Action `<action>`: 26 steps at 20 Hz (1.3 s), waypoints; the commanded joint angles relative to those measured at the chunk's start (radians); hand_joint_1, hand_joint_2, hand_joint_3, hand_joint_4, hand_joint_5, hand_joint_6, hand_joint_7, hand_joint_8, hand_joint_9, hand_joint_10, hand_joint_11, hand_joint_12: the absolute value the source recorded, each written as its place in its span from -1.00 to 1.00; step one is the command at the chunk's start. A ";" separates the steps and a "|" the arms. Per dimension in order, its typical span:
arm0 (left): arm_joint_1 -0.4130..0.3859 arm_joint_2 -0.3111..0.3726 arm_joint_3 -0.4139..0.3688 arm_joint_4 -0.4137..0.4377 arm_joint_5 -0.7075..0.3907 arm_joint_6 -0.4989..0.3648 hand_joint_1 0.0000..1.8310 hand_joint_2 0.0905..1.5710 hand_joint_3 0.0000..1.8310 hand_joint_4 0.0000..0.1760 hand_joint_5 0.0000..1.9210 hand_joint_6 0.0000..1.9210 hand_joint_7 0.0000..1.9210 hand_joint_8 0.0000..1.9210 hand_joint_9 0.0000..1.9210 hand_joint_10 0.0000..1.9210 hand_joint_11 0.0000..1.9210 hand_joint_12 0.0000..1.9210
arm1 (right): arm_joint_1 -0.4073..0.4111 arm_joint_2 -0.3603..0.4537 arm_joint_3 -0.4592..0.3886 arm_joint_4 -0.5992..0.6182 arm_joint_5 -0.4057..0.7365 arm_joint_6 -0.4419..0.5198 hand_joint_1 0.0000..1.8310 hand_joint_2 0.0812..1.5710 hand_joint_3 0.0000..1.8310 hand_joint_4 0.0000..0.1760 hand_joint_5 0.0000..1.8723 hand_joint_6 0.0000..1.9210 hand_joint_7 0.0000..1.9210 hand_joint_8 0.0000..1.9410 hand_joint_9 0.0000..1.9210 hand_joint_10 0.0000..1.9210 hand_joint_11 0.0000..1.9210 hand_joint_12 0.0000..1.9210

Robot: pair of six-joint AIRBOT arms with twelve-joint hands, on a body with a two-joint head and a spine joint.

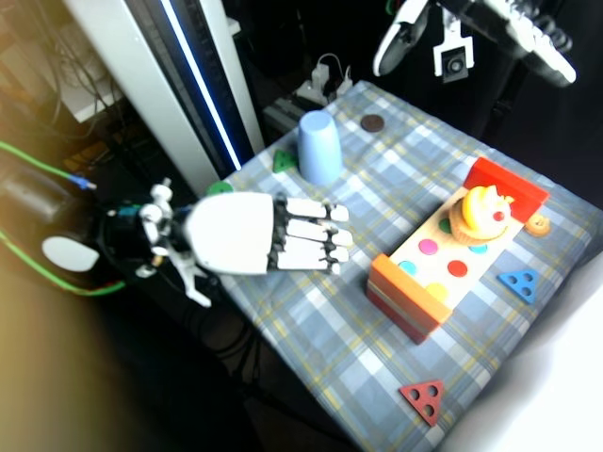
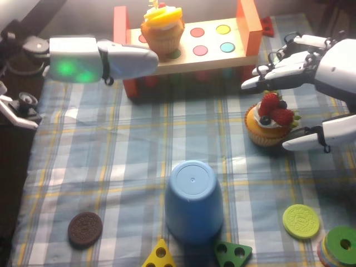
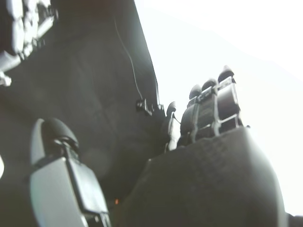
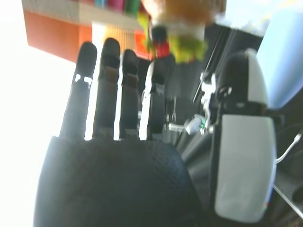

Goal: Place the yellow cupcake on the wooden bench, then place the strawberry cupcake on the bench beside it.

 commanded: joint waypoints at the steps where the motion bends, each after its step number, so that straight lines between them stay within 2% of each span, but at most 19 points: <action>1: -0.003 0.013 -0.001 0.008 -0.145 -0.014 -0.07 -0.12 -0.99 1.00 -1.00 -1.00 -1.00 -1.00 -1.00 -1.00 -1.00 -1.00 | 0.018 -0.007 0.004 0.029 0.085 0.003 0.09 0.15 -1.00 0.80 -0.46 -1.00 -0.43 -0.99 -0.45 -0.99 -0.97 0.02; 2: 0.007 0.019 -0.005 0.006 -0.158 -0.027 0.01 -0.09 -0.99 1.00 -1.00 -1.00 -1.00 -1.00 -1.00 -1.00 -1.00 -1.00 | 0.019 -0.010 0.006 0.028 0.079 0.003 0.11 0.20 -1.00 0.47 -0.34 -0.99 -0.24 -0.98 -0.32 -0.96 -0.91 0.08; 3: 0.011 0.021 -0.005 0.004 -0.161 -0.031 0.01 -0.09 -0.99 1.00 -1.00 -1.00 -1.00 -1.00 -1.00 -1.00 -1.00 -1.00 | 0.019 -0.010 0.006 0.028 0.079 0.007 0.11 0.20 -1.00 0.47 -0.34 -0.99 -0.24 -0.98 -0.32 -0.96 -0.91 0.08; 4: 0.017 0.023 -0.006 -0.004 -0.163 -0.034 -0.07 -0.07 -0.98 1.00 -1.00 -1.00 -1.00 -1.00 -1.00 -1.00 -1.00 -1.00 | 0.019 -0.010 0.006 0.027 0.084 0.015 0.14 0.36 -1.00 0.57 0.07 -0.09 -0.02 0.11 -0.36 0.46 -0.69 0.81; 5: 0.027 0.025 -0.007 -0.016 -0.164 -0.040 -0.09 -0.07 -0.98 1.00 -1.00 -1.00 -1.00 -1.00 -1.00 -1.00 -1.00 -1.00 | 0.019 -0.009 0.006 0.027 0.100 0.027 0.17 0.36 -1.00 -0.33 0.10 -0.07 -0.07 0.37 -0.36 0.66 -0.70 0.84; 6: 0.035 0.027 -0.007 -0.020 -0.165 -0.051 -0.09 -0.07 -0.98 1.00 -1.00 -1.00 -1.00 -1.00 -1.00 -1.00 -1.00 -1.00 | 0.019 -0.006 0.006 0.027 0.119 0.039 0.17 0.36 -1.00 -0.33 0.10 -0.07 -0.07 0.37 -0.36 0.66 -0.70 0.84; 7: 0.048 0.032 -0.007 -0.027 -0.166 -0.070 -0.08 -0.05 -0.98 1.00 -1.00 -1.00 -1.00 -1.00 -1.00 -1.00 -1.00 -1.00 | 0.019 0.004 0.005 0.025 0.164 0.062 0.36 0.36 -1.00 -1.00 0.19 -0.37 0.02 0.23 -0.27 0.19 -0.79 0.40; 10: 0.055 0.036 -0.007 -0.034 -0.168 -0.074 0.01 -0.04 -0.99 1.00 -1.00 -1.00 -1.00 -1.00 -1.00 -1.00 -1.00 -1.00 | 0.070 0.064 -0.018 0.025 0.299 0.079 0.38 0.38 -1.00 -1.00 0.23 -0.49 -0.06 0.34 -0.28 0.15 -0.54 0.55; 11: 0.057 0.037 -0.007 -0.037 -0.169 -0.074 0.00 -0.04 -0.99 1.00 -1.00 -1.00 -1.00 -1.00 -1.00 -1.00 -1.00 -1.00 | 0.092 0.070 -0.018 0.025 0.324 0.079 0.47 0.39 -1.00 -1.00 0.17 -0.32 -0.04 0.18 -0.18 0.32 -0.44 0.23; 13: 0.060 0.038 -0.007 -0.042 -0.168 -0.074 0.00 -0.05 -0.99 1.00 -1.00 -1.00 -1.00 -1.00 -1.00 -1.00 -1.00 -1.00 | 0.173 0.071 -0.004 0.017 0.361 0.065 0.36 0.33 -1.00 -0.88 0.21 -0.25 0.07 -0.05 -0.04 -0.42 -0.40 -0.07; 14: 0.061 0.037 -0.007 -0.045 -0.167 -0.074 0.06 -0.07 -1.00 1.00 -1.00 -1.00 -1.00 -1.00 -1.00 -1.00 -1.00 -1.00 | 0.220 0.060 0.006 0.010 0.353 0.041 0.35 0.35 -1.00 -0.99 0.20 -0.26 0.01 0.06 -0.04 -0.55 -0.42 -0.03; 15: 0.062 0.037 -0.007 -0.046 -0.164 -0.074 0.09 -0.08 -1.00 1.00 -1.00 -1.00 -1.00 -1.00 -1.00 -1.00 -1.00 -1.00 | 0.274 0.037 0.024 0.002 0.323 0.020 0.48 0.35 -1.00 -1.00 0.17 -0.29 0.11 -0.12 -0.09 0.13 -0.37 0.06; 17: 0.062 0.036 -0.006 -0.046 -0.160 -0.074 0.11 -0.10 -1.00 1.00 -1.00 -1.00 -1.00 -1.00 -1.00 -1.00 -1.00 -1.00 | 0.350 -0.017 0.075 -0.025 0.236 0.014 0.38 0.29 -1.00 -1.00 0.34 -0.60 0.14 -0.05 -0.03 -0.12 -0.44 0.47; 20: 0.059 0.033 -0.002 -0.035 -0.145 -0.074 0.09 -0.13 -1.00 1.00 -1.00 -1.00 -1.00 -1.00 -1.00 -1.00 -1.00 -1.00 | 0.438 -0.127 0.171 -0.061 0.075 0.015 0.50 0.36 -1.00 -1.00 0.04 0.15 0.17 -0.30 -0.09 0.11 -0.52 0.01; 22: 0.052 0.030 0.002 -0.029 -0.136 -0.074 0.11 -0.13 -1.00 1.00 -1.00 -1.00 -1.00 -1.00 -1.00 -1.00 -1.00 -1.00 | 0.463 -0.185 0.223 -0.081 -0.006 0.030 0.50 0.35 -1.00 -1.00 0.03 0.11 0.24 -0.44 -0.08 0.15 -0.48 0.08; 23: 0.049 0.029 0.004 -0.027 -0.136 -0.074 0.08 -0.12 -1.00 1.00 -1.00 -1.00 -1.00 -1.00 -1.00 -1.00 -1.00 -1.00 | 0.466 -0.211 0.248 -0.087 -0.036 0.041 0.36 0.33 -1.00 -1.00 0.20 -0.12 0.05 -0.31 -0.18 -0.51 -0.85 0.49; 24: 0.048 0.028 0.005 -0.026 -0.136 -0.074 0.04 -0.11 -1.00 1.00 -1.00 -1.00 -1.00 -1.00 -1.00 -1.00 -1.00 -1.00 | 0.467 -0.226 0.261 -0.089 -0.055 0.042 0.37 0.37 -1.00 -1.00 0.28 -0.55 -0.06 0.28 -0.23 0.21 -0.73 0.90; 25: 0.046 0.027 0.006 -0.024 -0.136 -0.074 0.03 -0.11 -1.00 1.00 -1.00 -1.00 -1.00 -1.00 -1.00 -1.00 -1.00 -1.00 | 0.467 -0.240 0.273 -0.091 -0.078 0.042 0.38 0.37 -1.00 -1.00 0.32 -0.68 -0.08 0.39 -0.30 0.49 -0.70 0.98; 26: 0.044 0.026 0.008 -0.021 -0.134 -0.074 0.02 -0.14 -1.00 1.00 -1.00 -1.00 -1.00 -1.00 -1.00 -1.00 -1.00 -1.00 | 0.467 -0.253 0.283 -0.093 -0.096 0.042 0.39 0.33 -1.00 -1.00 0.40 -0.70 -0.03 0.23 -0.34 0.20 -0.91 0.81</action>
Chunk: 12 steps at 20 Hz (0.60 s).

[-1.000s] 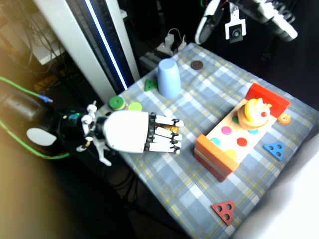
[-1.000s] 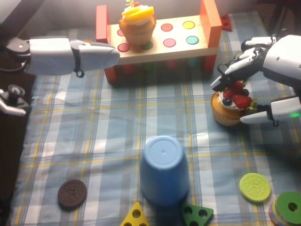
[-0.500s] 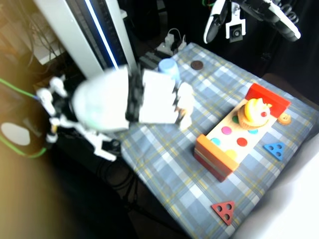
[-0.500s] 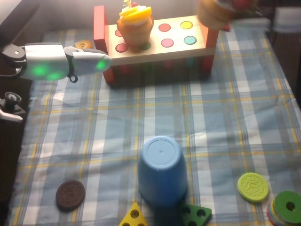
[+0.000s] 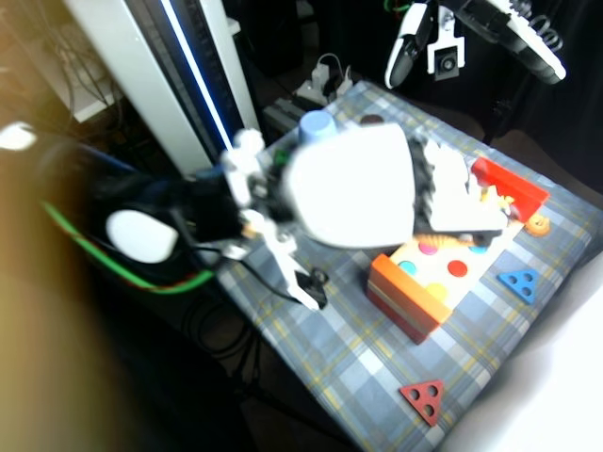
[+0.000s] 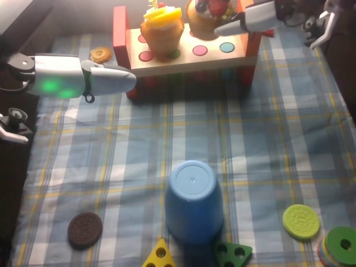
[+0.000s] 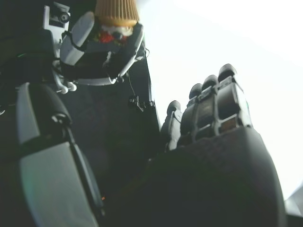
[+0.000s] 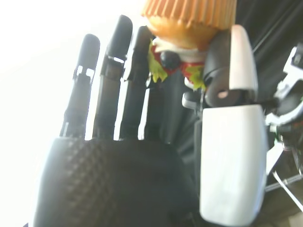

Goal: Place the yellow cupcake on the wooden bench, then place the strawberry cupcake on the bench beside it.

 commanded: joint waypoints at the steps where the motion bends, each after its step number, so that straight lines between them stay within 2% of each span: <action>1: -0.015 -0.004 0.008 0.018 -0.115 -0.007 0.02 -0.14 -1.00 1.00 -1.00 -1.00 -1.00 -1.00 -1.00 -1.00 -1.00 -1.00 | 0.017 -0.012 0.014 0.036 0.078 0.004 0.39 0.33 -1.00 -1.00 0.40 -0.70 -0.03 0.23 -0.34 0.20 -0.91 0.81; 2: -0.016 -0.004 0.008 0.020 -0.115 -0.007 0.07 -0.17 -1.00 1.00 -1.00 -1.00 -1.00 -1.00 -1.00 -1.00 -1.00 -1.00 | 0.017 -0.024 0.023 0.034 0.062 0.004 0.38 0.36 -1.00 -1.00 0.39 -0.80 -0.07 0.36 -0.36 0.32 -0.94 0.84; 3: -0.017 -0.004 0.008 0.022 -0.116 -0.007 0.07 -0.18 -1.00 1.00 -1.00 -1.00 -1.00 -1.00 -1.00 -1.00 -1.00 -1.00 | 0.017 -0.035 0.033 0.031 0.044 0.004 0.39 0.36 -1.00 -1.00 0.41 -0.84 -0.07 0.38 -0.35 0.42 -0.88 0.88; 4: -0.018 -0.004 0.008 0.024 -0.116 -0.007 0.07 -0.16 -1.00 1.00 -1.00 -1.00 -1.00 -1.00 -1.00 -1.00 -1.00 -1.00 | 0.017 -0.048 0.043 0.026 0.023 0.004 0.40 0.27 -1.00 -1.00 0.45 -0.85 0.18 -0.04 -0.12 0.22 -0.63 0.77; 5: -0.020 -0.005 0.009 0.026 -0.116 -0.007 0.07 -0.16 -1.00 1.00 -1.00 -1.00 -1.00 -1.00 -1.00 -1.00 -1.00 -1.00 | 0.017 -0.057 0.051 0.022 0.008 0.004 0.39 0.23 -0.99 -0.98 0.41 -0.69 0.30 -0.34 -0.16 -0.14 -0.93 0.65; 6: -0.021 -0.006 0.010 0.027 -0.116 -0.007 0.06 -0.16 -1.00 1.00 -1.00 -1.00 -1.00 -1.00 -1.00 -1.00 -1.00 -1.00 | 0.017 -0.066 0.060 0.018 -0.010 0.005 0.40 0.26 -1.00 -1.00 0.44 -0.82 0.19 -0.08 -0.23 0.09 -0.98 0.83; 7: -0.022 -0.005 0.010 0.029 -0.116 -0.007 0.06 -0.15 -1.00 1.00 -1.00 -1.00 -1.00 -1.00 -1.00 -1.00 -1.00 -1.00 | 0.017 -0.072 0.065 0.013 -0.021 0.007 0.40 0.24 -1.00 -1.00 0.44 -0.80 0.26 -0.21 -0.26 0.11 -0.98 0.82; 8: -0.023 -0.005 0.010 0.030 -0.116 -0.007 0.06 -0.14 -1.00 1.00 -1.00 -1.00 -1.00 -1.00 -1.00 -1.00 -1.00 -1.00 | 0.017 -0.074 0.068 0.010 -0.027 0.009 0.39 0.24 -1.00 -1.00 0.42 -0.71 0.26 -0.26 -0.26 0.08 -0.92 0.78; 9: -0.024 -0.005 0.010 0.031 -0.117 -0.007 0.03 -0.13 -1.00 1.00 -1.00 -1.00 -1.00 -1.00 -1.00 -1.00 -1.00 -1.00 | 0.017 -0.076 0.069 0.005 -0.034 0.009 0.38 0.25 -1.00 -0.65 0.35 -0.51 0.26 -0.33 -0.27 -0.08 -0.96 0.70; 10: -0.025 -0.006 0.011 0.031 -0.117 -0.007 0.01 -0.12 -0.99 1.00 -1.00 -1.00 -1.00 -1.00 -1.00 -1.00 -1.00 -1.00 | 0.017 -0.077 0.069 0.001 -0.036 0.010 0.37 0.26 -1.00 -0.57 0.25 -0.30 0.29 -0.43 -0.26 -0.38 -0.99 0.48; 11: -0.026 -0.007 0.011 0.031 -0.118 -0.007 0.01 -0.11 -0.99 1.00 -1.00 -1.00 -1.00 -1.00 -1.00 -1.00 -1.00 -1.00 | 0.017 -0.077 0.068 0.000 -0.036 0.014 0.37 0.28 -1.00 -0.67 0.20 -0.23 0.28 -0.40 -0.24 -0.55 -1.00 0.43; 12: -0.026 -0.007 0.011 0.031 -0.118 -0.007 0.03 -0.12 -0.99 1.00 -1.00 -1.00 -1.00 -1.00 -1.00 -1.00 -1.00 -1.00 | 0.017 -0.077 0.067 0.000 -0.035 0.019 0.37 0.31 -0.99 -1.00 0.09 -0.14 0.23 -0.23 -0.30 -0.59 -1.00 0.44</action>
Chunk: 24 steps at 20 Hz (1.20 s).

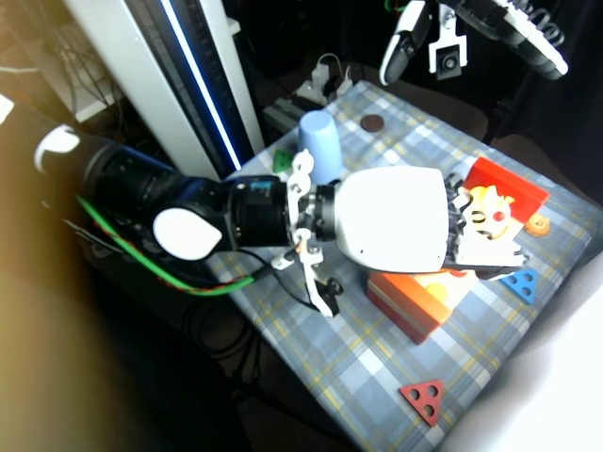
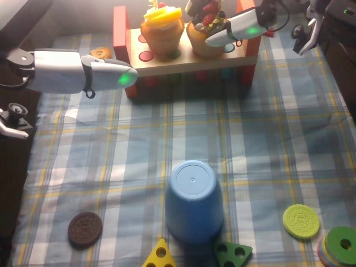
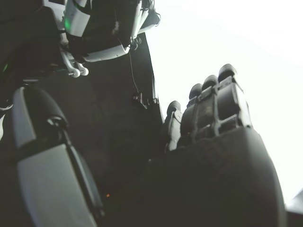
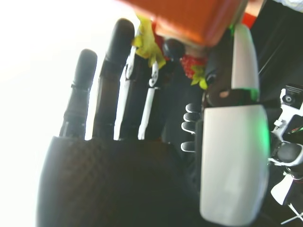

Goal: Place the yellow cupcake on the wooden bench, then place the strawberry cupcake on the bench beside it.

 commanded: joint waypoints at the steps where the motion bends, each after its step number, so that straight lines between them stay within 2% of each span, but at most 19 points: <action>1: -0.012 -0.006 0.005 0.013 -0.117 -0.006 0.04 -0.12 -1.00 1.00 -1.00 -1.00 -1.00 -1.00 -1.00 -1.00 -1.00 -1.00 | 0.011 -0.001 -0.001 0.014 0.070 0.000 0.36 0.33 -1.00 -1.00 0.05 -0.09 0.20 -0.16 -0.32 -0.59 -1.00 0.43; 2: -0.012 -0.006 0.004 0.013 -0.117 -0.006 0.06 -0.13 -1.00 1.00 -1.00 -1.00 -1.00 -1.00 -1.00 -1.00 -1.00 -1.00 | 0.011 -0.001 -0.005 0.014 0.071 0.000 0.20 0.22 -1.00 -0.85 -0.15 -0.60 -0.08 -0.56 -0.43 -0.64 -1.00 0.26; 3: -0.012 -0.006 0.004 0.013 -0.118 -0.006 0.06 -0.15 -1.00 1.00 -1.00 -1.00 -1.00 -1.00 -1.00 -1.00 -1.00 -1.00 | 0.011 -0.001 -0.008 0.014 0.072 0.000 0.16 0.18 -1.00 -0.79 -0.17 -0.86 -0.14 -0.78 -0.45 -0.68 -1.00 0.19; 4: -0.012 -0.006 0.004 0.012 -0.119 -0.006 0.06 -0.16 -1.00 1.00 -1.00 -1.00 -1.00 -1.00 -1.00 -1.00 -1.00 -1.00 | 0.011 -0.001 -0.012 0.015 0.074 0.000 0.12 0.17 -1.00 -0.80 -0.24 -0.96 -0.21 -0.92 -0.47 -0.73 -1.00 0.10; 6: -0.011 -0.006 0.003 0.012 -0.121 -0.006 0.05 -0.18 -1.00 1.00 -1.00 -1.00 -1.00 -1.00 -1.00 -1.00 -1.00 -1.00 | 0.011 -0.001 -0.020 0.015 0.081 0.000 0.07 0.16 -1.00 -0.70 -0.33 -1.00 -0.36 -1.00 -0.53 -0.78 -1.00 0.14; 7: -0.011 -0.005 0.001 0.012 -0.122 -0.006 0.07 -0.18 -1.00 1.00 -1.00 -1.00 -1.00 -1.00 -1.00 -1.00 -1.00 -1.00 | 0.011 -0.001 -0.024 0.015 0.084 0.000 0.03 0.17 -1.00 -0.47 -0.37 -1.00 -0.43 -1.00 -0.57 -0.82 -1.00 0.21; 9: -0.009 -0.004 0.000 0.012 -0.126 -0.006 0.07 -0.18 -1.00 1.00 -1.00 -1.00 -1.00 -1.00 -1.00 -1.00 -1.00 -1.00 | 0.011 0.000 -0.028 0.015 0.088 0.000 -0.01 0.16 -1.00 -0.09 -0.46 -1.00 -0.55 -1.00 -0.61 -0.93 -1.00 0.18; 12: -0.007 -0.003 -0.003 0.012 -0.130 -0.006 0.07 -0.19 -1.00 1.00 -1.00 -1.00 -1.00 -1.00 -1.00 -1.00 -1.00 -1.00 | 0.011 0.009 -0.035 0.015 0.089 0.000 -0.03 0.17 -1.00 -0.11 -0.54 -1.00 -0.61 -1.00 -0.65 -0.99 -1.00 -0.10; 13: -0.006 -0.002 -0.004 0.011 -0.131 -0.006 0.08 -0.19 -1.00 1.00 -1.00 -1.00 -1.00 -1.00 -1.00 -1.00 -1.00 -1.00 | 0.011 0.010 -0.036 0.015 0.090 0.000 -0.04 0.17 -1.00 -0.07 -0.55 -1.00 -0.63 -1.00 -0.66 -0.99 -1.00 -0.09; 15: -0.002 0.001 -0.007 0.008 -0.136 -0.006 0.12 -0.18 -1.00 1.00 -1.00 -1.00 -1.00 -1.00 -1.00 -1.00 -1.00 -1.00 | 0.011 0.017 -0.038 0.018 0.096 0.000 -0.04 0.17 -1.00 -0.14 -0.53 -1.00 -0.62 -1.00 -0.64 -0.99 -1.00 0.03; 16: 0.000 0.003 -0.009 0.007 -0.141 -0.006 0.10 -0.18 -1.00 1.00 -1.00 -1.00 -1.00 -1.00 -1.00 -1.00 -1.00 -1.00 | 0.011 0.027 -0.044 0.027 0.112 0.000 -0.05 0.16 -1.00 -0.20 -0.55 -1.00 -0.64 -1.00 -0.65 -1.00 -1.00 0.01; 17: 0.002 0.006 -0.012 0.005 -0.151 -0.006 0.05 -0.16 -1.00 1.00 -1.00 -1.00 -1.00 -1.00 -1.00 -1.00 -1.00 -1.00 | 0.011 0.046 -0.058 0.043 0.146 0.000 -0.07 0.13 -1.00 0.12 -0.63 -1.00 -0.71 -1.00 -0.69 -1.00 -1.00 -0.08; 18: 0.001 0.009 -0.013 0.004 -0.156 -0.007 -0.01 -0.15 -0.99 0.76 -1.00 -1.00 -1.00 -1.00 -1.00 -1.00 -1.00 -1.00 | 0.011 0.076 -0.078 0.063 0.184 0.000 -0.15 0.10 -1.00 0.42 -0.76 -1.00 -0.78 -1.00 -0.79 -0.99 -1.00 -0.34; 19: 0.000 0.012 -0.013 0.007 -0.168 -0.025 -0.03 -0.15 -0.99 0.75 -1.00 -1.00 -1.00 -1.00 -1.00 -1.00 -1.00 -1.00 | 0.005 0.121 -0.111 0.096 0.254 -0.012 -0.20 0.08 -1.00 0.50 -0.86 -1.00 -0.81 -1.00 -0.85 -0.99 -1.00 -0.52; 20: 0.004 0.017 -0.013 0.019 -0.191 -0.066 -0.08 -0.12 -0.98 0.69 -1.00 -1.00 -1.00 -1.00 -1.00 -1.00 -1.00 -1.00 | -0.006 0.163 -0.148 0.128 0.320 -0.037 -0.22 0.05 -1.00 0.90 -0.97 -1.00 -0.96 -1.00 -0.97 -1.00 -1.00 -0.90; 21: 0.015 0.025 -0.014 0.035 -0.227 -0.119 -0.07 -0.12 -0.98 0.63 -1.00 -1.00 -1.00 -1.00 -1.00 -1.00 -1.00 -1.00 | -0.026 0.210 -0.192 0.161 0.392 -0.065 -0.24 0.04 -1.00 0.98 -1.00 -1.00 -0.99 -1.00 -0.99 -1.00 -1.00 -0.98; 22: 0.033 0.034 -0.016 0.052 -0.265 -0.175 -0.04 -0.11 -0.98 0.93 -1.00 -1.00 -1.00 -1.00 -1.00 -1.00 -1.00 -1.00 | -0.058 0.261 -0.237 0.196 0.470 -0.089 -0.27 0.02 -1.00 1.00 -1.00 -1.00 -1.00 -1.00 -1.00 -1.00 -1.00 -1.00; 23: 0.058 0.047 -0.022 0.070 -0.321 -0.244 -0.15 -0.08 -0.98 0.99 -1.00 -1.00 -1.00 -1.00 -1.00 -1.00 -1.00 -1.00 | -0.104 0.311 -0.291 0.235 0.559 -0.109 -0.22 0.02 -1.00 1.00 -1.00 -1.00 -1.00 -1.00 -1.00 -1.00 -1.00 -1.00; 24: 0.095 0.056 -0.028 0.079 -0.379 -0.311 -0.13 -0.08 -0.98 1.00 -1.00 -1.00 -1.00 -1.00 -1.00 -1.00 -1.00 -1.00 | -0.180 0.369 -0.353 0.295 0.673 -0.138 -0.20 0.03 -1.00 1.00 -1.00 -1.00 -1.00 -1.00 -1.00 -1.00 -1.00 -1.00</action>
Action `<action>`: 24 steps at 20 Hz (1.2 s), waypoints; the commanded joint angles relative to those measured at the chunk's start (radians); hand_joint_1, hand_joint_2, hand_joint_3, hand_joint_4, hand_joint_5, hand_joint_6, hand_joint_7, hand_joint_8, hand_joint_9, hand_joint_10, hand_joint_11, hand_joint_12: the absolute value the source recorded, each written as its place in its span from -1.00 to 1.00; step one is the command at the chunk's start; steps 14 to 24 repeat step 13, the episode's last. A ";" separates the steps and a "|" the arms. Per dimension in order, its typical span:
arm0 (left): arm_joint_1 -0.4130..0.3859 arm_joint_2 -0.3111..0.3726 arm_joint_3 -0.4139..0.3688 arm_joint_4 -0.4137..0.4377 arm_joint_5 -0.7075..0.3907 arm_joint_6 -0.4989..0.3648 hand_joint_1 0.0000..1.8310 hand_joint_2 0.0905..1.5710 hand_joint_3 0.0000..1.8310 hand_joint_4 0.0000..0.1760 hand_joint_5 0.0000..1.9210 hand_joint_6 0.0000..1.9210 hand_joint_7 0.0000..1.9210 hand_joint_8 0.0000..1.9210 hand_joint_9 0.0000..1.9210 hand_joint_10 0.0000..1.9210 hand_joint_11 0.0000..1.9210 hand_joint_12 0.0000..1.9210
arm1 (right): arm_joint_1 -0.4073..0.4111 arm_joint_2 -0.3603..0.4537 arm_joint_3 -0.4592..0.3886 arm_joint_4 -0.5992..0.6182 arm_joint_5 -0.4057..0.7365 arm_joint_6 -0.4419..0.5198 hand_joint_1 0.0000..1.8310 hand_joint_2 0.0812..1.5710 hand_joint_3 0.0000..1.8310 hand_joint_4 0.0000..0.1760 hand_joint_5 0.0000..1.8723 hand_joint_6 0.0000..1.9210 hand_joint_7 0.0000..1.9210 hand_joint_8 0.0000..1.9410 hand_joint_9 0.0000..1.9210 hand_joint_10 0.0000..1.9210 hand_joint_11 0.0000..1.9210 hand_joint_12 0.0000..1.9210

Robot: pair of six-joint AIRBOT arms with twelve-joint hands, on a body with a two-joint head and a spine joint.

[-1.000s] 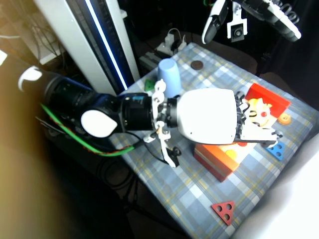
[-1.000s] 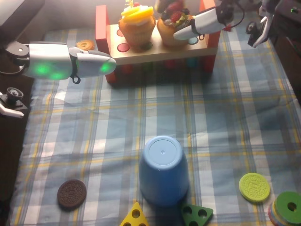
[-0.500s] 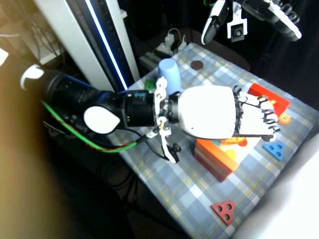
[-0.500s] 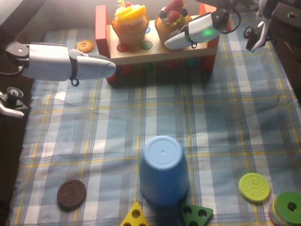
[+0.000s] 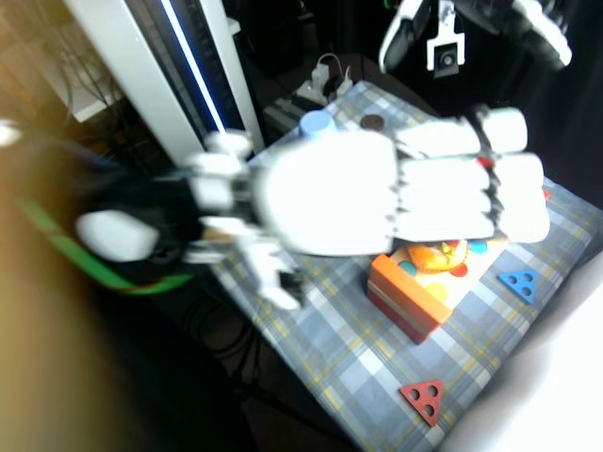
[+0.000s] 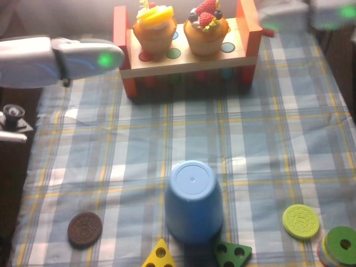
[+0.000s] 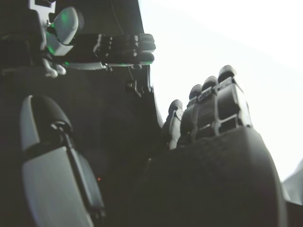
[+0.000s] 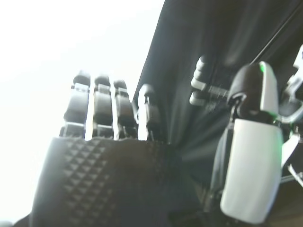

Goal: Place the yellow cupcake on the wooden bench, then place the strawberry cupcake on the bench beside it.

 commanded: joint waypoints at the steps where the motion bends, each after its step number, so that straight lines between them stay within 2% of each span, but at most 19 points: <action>1: 0.025 0.009 -0.005 0.010 -0.205 -0.066 -0.07 -0.11 -0.99 1.00 -1.00 -1.00 -1.00 -1.00 -1.00 -1.00 -1.00 -1.00 | -0.041 0.022 -0.035 0.055 0.249 -0.015 -0.10 0.02 -1.00 1.00 -1.00 -1.00 -1.00 -1.00 -1.00 -1.00 -1.00 -1.00; 2: 0.071 0.015 -0.005 0.007 -0.263 -0.140 -0.06 -0.07 -0.98 1.00 -1.00 -1.00 -1.00 -1.00 -1.00 -1.00 -1.00 -1.00 | -0.123 0.049 -0.071 0.106 0.339 -0.023 -0.03 0.03 -1.00 1.00 -1.00 -1.00 -1.00 -1.00 -1.00 -1.00 -1.00 -1.00; 3: 0.105 0.018 -0.004 0.000 -0.310 -0.193 -0.06 -0.02 -0.96 1.00 -1.00 -1.00 -1.00 -1.00 -1.00 -1.00 -1.00 -1.00 | -0.188 0.066 -0.093 0.143 0.411 -0.024 -0.06 0.02 -1.00 0.97 -1.00 -1.00 -1.00 -1.00 -1.00 -1.00 -1.00 -1.00; 4: 0.158 0.018 -0.003 -0.015 -0.376 -0.255 -0.18 0.02 -0.95 1.00 -1.00 -1.00 -1.00 -1.00 -1.00 -1.00 -1.00 -1.00 | -0.284 0.077 -0.129 0.215 0.528 -0.024 -0.02 0.03 -1.00 0.99 -1.00 -1.00 -1.00 -1.00 -1.00 -1.00 -1.00 -1.00; 6: 0.200 0.011 0.003 -0.049 -0.434 -0.314 -0.26 0.01 -0.97 1.00 -1.00 -1.00 -1.00 -1.00 -1.00 -1.00 -0.99 -0.99 | -0.393 0.076 -0.151 0.290 0.652 -0.001 -0.10 0.02 -1.00 0.93 -1.00 -1.00 -1.00 -1.00 -1.00 -1.00 -1.00 -1.00; 7: 0.214 -0.001 0.014 -0.057 -0.457 -0.360 -0.31 0.06 -0.98 0.88 -1.00 -1.00 -1.00 -1.00 -1.00 -1.00 -1.00 -1.00 | -0.420 0.073 -0.152 0.306 0.695 0.020 -0.27 0.10 -1.00 -0.19 -0.88 -0.99 -0.78 -0.98 -0.78 -0.97 -0.78 -0.88; 8: 0.226 -0.025 0.040 -0.055 -0.486 -0.444 -0.33 0.07 -0.98 0.85 -1.00 -1.00 -1.00 -1.00 -1.00 -1.00 -1.00 -1.00 | -0.435 0.069 -0.152 0.313 0.718 0.046 -0.31 0.12 -1.00 -0.43 -0.85 -0.99 -0.73 -0.98 -0.72 -0.99 -0.78 -0.75; 9: 0.231 -0.047 0.065 -0.046 -0.513 -0.520 -0.48 0.17 -0.98 0.35 -1.00 -1.00 -0.97 -1.00 -0.99 -1.00 -0.97 -0.97 | -0.435 0.069 -0.153 0.296 0.719 0.051 -0.31 0.27 -1.00 -0.35 -0.91 -1.00 -0.74 -1.00 -0.76 -1.00 -0.88 -0.72; 10: 0.238 -0.067 0.085 -0.042 -0.541 -0.587 -0.44 0.37 -0.97 -0.41 -0.83 -0.98 -0.93 -1.00 -0.98 -1.00 -1.00 -1.00 | -0.434 0.069 -0.155 0.280 0.719 0.051 -0.23 0.38 -0.99 -0.64 -0.67 -0.98 -0.71 -1.00 -0.79 -1.00 -0.97 -0.73; 11: 0.245 -0.084 0.103 -0.040 -0.571 -0.637 -0.62 0.52 -0.99 -0.63 -0.52 -0.93 -0.88 -1.00 -0.94 -1.00 -1.00 -1.00 | -0.418 0.070 -0.157 0.256 0.719 0.051 -0.20 0.52 -0.97 -1.00 -0.68 -0.99 -0.80 -0.99 -0.89 -0.99 -0.99 -0.95; 12: 0.234 -0.091 0.111 -0.030 -0.576 -0.666 -0.65 0.58 -0.98 -0.19 -0.39 -0.90 -0.89 -1.00 -0.94 -1.00 -1.00 -1.00 | -0.356 0.072 -0.166 0.200 0.719 0.050 -0.38 0.56 -0.97 -0.83 -0.74 -1.00 -0.94 -0.99 -0.98 -1.00 -1.00 -0.99; 13: 0.220 -0.092 0.111 -0.017 -0.576 -0.660 -0.77 0.61 -0.98 -0.07 -0.61 -0.97 -0.91 -1.00 -0.96 -1.00 -1.00 -1.00 | -0.334 0.074 -0.171 0.175 0.719 0.049 -0.88 0.62 -0.96 -0.63 -0.91 -1.00 -0.99 -1.00 -1.00 -1.00 -1.00 -1.00; 24: 0.220 -0.092 0.111 -0.017 -0.576 -0.660 -0.77 0.61 -0.98 -0.07 -0.61 -0.97 -0.91 -1.00 -0.96 -1.00 -1.00 -1.00 | -0.334 0.074 -0.171 0.175 0.719 0.049 -0.88 0.62 -0.96 -0.63 -0.91 -1.00 -0.99 -1.00 -1.00 -1.00 -1.00 -1.00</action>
